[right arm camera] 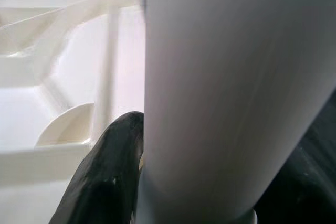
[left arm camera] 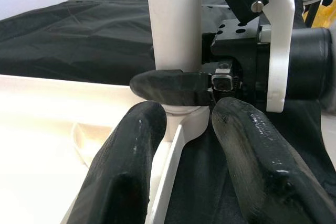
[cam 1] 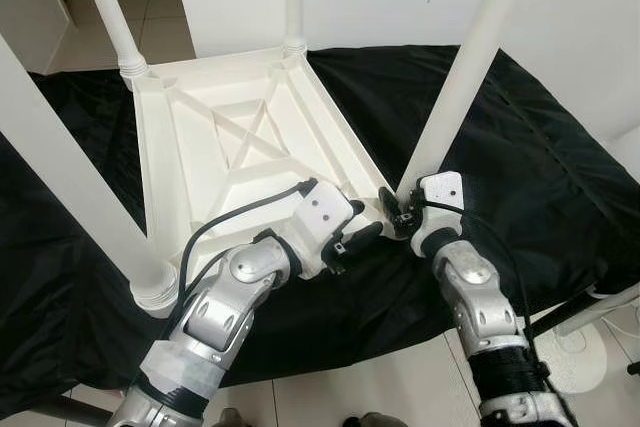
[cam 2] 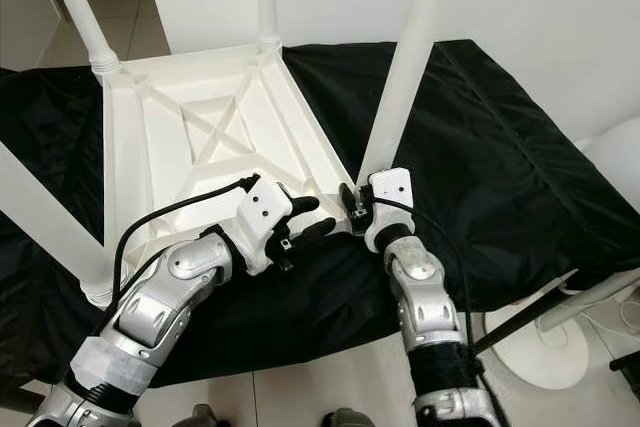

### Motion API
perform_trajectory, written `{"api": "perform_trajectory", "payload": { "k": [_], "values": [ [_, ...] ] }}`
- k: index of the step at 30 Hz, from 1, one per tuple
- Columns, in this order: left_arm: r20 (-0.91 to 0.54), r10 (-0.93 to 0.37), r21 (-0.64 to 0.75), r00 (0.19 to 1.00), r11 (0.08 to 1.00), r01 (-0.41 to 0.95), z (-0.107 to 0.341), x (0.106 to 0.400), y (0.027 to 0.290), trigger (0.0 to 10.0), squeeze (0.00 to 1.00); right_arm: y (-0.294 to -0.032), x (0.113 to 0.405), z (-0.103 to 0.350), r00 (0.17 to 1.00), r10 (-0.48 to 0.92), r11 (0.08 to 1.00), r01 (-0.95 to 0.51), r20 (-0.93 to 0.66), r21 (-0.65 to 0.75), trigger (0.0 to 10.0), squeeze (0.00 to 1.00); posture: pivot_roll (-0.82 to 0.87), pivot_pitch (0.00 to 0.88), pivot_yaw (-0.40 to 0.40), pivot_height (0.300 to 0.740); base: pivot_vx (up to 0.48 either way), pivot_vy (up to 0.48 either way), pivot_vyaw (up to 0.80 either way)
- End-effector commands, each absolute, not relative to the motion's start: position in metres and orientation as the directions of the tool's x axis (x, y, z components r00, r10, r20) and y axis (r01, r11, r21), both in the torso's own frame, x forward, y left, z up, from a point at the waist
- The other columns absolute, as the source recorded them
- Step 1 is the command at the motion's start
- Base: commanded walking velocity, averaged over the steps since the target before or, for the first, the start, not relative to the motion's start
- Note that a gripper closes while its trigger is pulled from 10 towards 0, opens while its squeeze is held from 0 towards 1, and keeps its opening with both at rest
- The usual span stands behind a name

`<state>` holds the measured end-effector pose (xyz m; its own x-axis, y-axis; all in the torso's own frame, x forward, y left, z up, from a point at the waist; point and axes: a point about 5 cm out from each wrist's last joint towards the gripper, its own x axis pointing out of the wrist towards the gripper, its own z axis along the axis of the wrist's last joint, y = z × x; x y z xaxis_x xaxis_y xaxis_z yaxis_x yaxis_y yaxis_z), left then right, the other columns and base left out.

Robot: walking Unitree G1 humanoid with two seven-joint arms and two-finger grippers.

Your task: Building children table

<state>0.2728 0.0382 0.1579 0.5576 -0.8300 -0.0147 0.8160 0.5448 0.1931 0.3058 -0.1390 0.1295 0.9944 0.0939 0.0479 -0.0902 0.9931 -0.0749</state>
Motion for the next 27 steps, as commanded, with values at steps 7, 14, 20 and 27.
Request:
{"api": "perform_trajectory", "payload": {
  "k": [7,14,20,27],
  "values": [
    [-0.026,-0.837,0.196,0.547,0.533,0.823,0.157,0.271,0.035,10.0,0.00,-0.117,0.296,0.124,0.998,-0.058,0.998,0.058,-0.005,-0.029,10.0,0.00,-0.10,0.059,0.006,0.740,0.000,0.000,0.00],
    [-0.027,-0.838,0.199,0.546,0.530,0.824,0.156,0.270,0.036,10.0,0.00,-0.118,0.294,0.126,1.000,-0.007,1.000,0.007,0.009,-0.001,10.0,0.00,-0.10,0.052,0.001,0.740,0.000,0.000,0.00],
    [-0.026,-0.835,0.200,0.550,0.535,0.821,0.156,0.270,0.036,10.0,0.00,-0.121,0.293,0.130,0.999,0.035,0.999,-0.035,0.029,-0.012,10.0,1.00,-0.10,0.046,-0.002,0.740,0.000,0.000,0.00],
    [-0.027,-0.836,0.199,0.549,0.533,0.822,0.155,0.270,0.037,10.0,0.00,-0.138,0.291,0.127,0.974,0.227,0.970,-0.225,0.015,-0.087,10.0,0.00,-0.10,0.038,-0.001,0.740,0.000,0.000,0.00]
  ]
}}
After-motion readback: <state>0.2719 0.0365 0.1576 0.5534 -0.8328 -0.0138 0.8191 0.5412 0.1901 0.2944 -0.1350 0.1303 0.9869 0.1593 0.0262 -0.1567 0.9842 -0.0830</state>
